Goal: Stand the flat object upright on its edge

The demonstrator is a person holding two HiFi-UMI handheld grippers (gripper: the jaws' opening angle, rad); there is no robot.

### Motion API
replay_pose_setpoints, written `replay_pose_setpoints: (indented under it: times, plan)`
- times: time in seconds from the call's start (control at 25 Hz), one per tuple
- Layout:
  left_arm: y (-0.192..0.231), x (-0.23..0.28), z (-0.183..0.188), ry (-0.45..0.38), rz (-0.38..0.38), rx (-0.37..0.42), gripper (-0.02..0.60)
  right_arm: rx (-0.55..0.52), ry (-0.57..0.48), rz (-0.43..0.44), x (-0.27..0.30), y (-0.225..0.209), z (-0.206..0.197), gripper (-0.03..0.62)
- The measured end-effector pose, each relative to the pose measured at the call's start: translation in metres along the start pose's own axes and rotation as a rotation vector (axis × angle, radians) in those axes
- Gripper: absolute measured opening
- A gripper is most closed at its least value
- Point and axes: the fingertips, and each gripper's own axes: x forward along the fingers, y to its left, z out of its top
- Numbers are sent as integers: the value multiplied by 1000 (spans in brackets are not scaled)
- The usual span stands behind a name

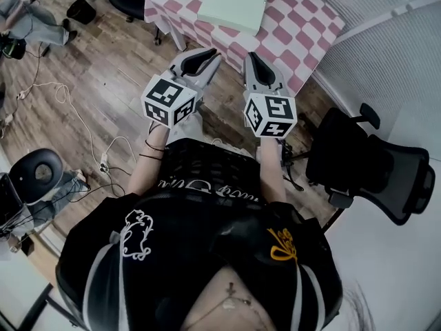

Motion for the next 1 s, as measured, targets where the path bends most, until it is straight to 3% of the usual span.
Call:
replay_pose_setpoints:
  times: [0.6,1.0]
  plan:
    - [181,39,23,38,-114,-43,60,80,53,-142,164,9,14,18]
    - [227,55,2,102,-194,-104,60,103,100,-218,200,4,9,18]
